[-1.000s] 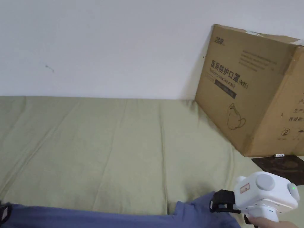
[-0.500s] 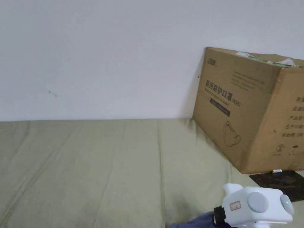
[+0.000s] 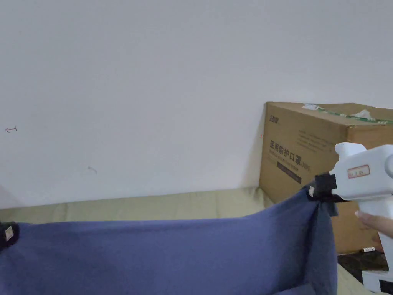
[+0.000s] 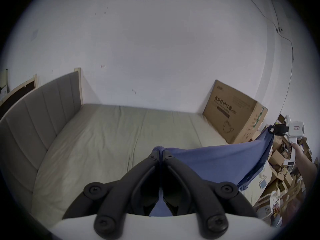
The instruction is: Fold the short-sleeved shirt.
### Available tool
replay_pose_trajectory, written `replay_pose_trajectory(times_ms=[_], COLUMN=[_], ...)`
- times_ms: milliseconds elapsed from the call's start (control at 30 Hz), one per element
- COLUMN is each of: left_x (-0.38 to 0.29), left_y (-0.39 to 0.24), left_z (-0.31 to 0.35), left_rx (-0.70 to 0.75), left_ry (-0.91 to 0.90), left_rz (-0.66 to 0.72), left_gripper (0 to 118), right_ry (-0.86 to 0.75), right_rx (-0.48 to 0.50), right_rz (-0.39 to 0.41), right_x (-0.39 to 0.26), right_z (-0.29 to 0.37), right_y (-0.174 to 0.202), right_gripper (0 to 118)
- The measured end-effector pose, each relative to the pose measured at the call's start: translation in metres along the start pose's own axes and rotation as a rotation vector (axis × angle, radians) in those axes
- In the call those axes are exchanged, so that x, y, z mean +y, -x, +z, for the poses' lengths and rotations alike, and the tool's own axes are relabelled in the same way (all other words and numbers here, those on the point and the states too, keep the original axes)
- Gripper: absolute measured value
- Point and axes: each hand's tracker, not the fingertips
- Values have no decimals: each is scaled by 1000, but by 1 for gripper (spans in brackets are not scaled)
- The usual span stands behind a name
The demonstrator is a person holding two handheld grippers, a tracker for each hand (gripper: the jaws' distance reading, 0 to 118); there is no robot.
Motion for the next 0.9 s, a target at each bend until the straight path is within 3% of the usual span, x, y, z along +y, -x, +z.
replay_pose_trajectory(times_ms=[67, 133, 167, 333, 567, 733, 900], left_x=[20, 43, 54, 110, 195, 209, 183], left_y=[3, 7, 9, -1, -6, -25, -32], left_z=[-7, -18, -26, -63, -129, -159, -201], left_rx=[-1, -3, 0, 18, 61, 96, 130], left_ry=[-17, -31, -35, -60, -141, -168, -149], left_rz=[-5, 8, 19, 25, 0, -28, -72], left_gripper=[0, 0, 0, 0, 0, 0, 0], right_ry=[-73, -95, -70, -161, -296, -343, -357], right_rx=[-44, -52, -45, -88, -154, -188, -188], right_rz=[48, 45, 17, -4, 40, 58, 58], right_x=[21, 50, 78, 155, 236, 264, 240], right_z=[18, 16, -14, -45, -88, -109, -140], right_y=[27, 43, 22, 39, 58, 62, 52], right_gripper=[0, 0, 0, 0, 0, 0, 0])
